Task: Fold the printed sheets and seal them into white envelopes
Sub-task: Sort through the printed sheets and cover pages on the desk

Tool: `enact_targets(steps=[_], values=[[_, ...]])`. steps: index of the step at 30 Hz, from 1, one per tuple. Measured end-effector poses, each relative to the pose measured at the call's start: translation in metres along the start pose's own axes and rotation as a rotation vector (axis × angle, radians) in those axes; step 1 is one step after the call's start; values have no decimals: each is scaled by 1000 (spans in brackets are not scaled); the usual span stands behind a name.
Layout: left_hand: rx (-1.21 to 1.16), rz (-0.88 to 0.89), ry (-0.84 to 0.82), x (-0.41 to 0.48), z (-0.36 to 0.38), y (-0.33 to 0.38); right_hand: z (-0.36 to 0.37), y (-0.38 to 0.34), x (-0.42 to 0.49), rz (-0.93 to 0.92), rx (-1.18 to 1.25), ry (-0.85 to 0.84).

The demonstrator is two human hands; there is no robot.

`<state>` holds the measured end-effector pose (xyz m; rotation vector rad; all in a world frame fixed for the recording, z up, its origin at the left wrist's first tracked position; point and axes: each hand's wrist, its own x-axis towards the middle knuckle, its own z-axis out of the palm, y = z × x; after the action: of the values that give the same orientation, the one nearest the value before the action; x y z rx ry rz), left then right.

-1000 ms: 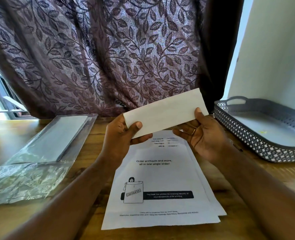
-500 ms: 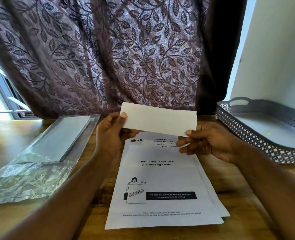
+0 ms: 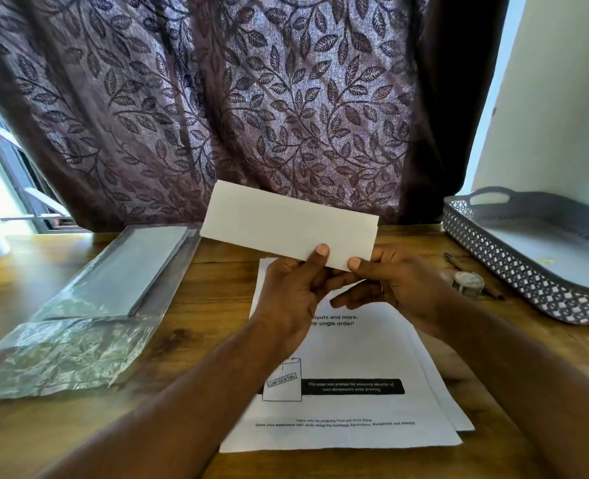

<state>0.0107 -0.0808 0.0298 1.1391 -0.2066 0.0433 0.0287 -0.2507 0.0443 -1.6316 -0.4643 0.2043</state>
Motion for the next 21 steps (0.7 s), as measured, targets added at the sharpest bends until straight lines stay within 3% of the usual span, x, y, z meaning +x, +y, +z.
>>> enact_targets(steps=[6, 12, 21], values=[[-195, 15, 152, 5, -11, 20, -14, 1, 0, 21, 35, 12], [-210, 82, 254, 15, -33, 36, -28, 4, 0, 74, 96, 39], [-201, 64, 248, 19, -38, 36, -38, 3, -2, 103, 76, 25]])
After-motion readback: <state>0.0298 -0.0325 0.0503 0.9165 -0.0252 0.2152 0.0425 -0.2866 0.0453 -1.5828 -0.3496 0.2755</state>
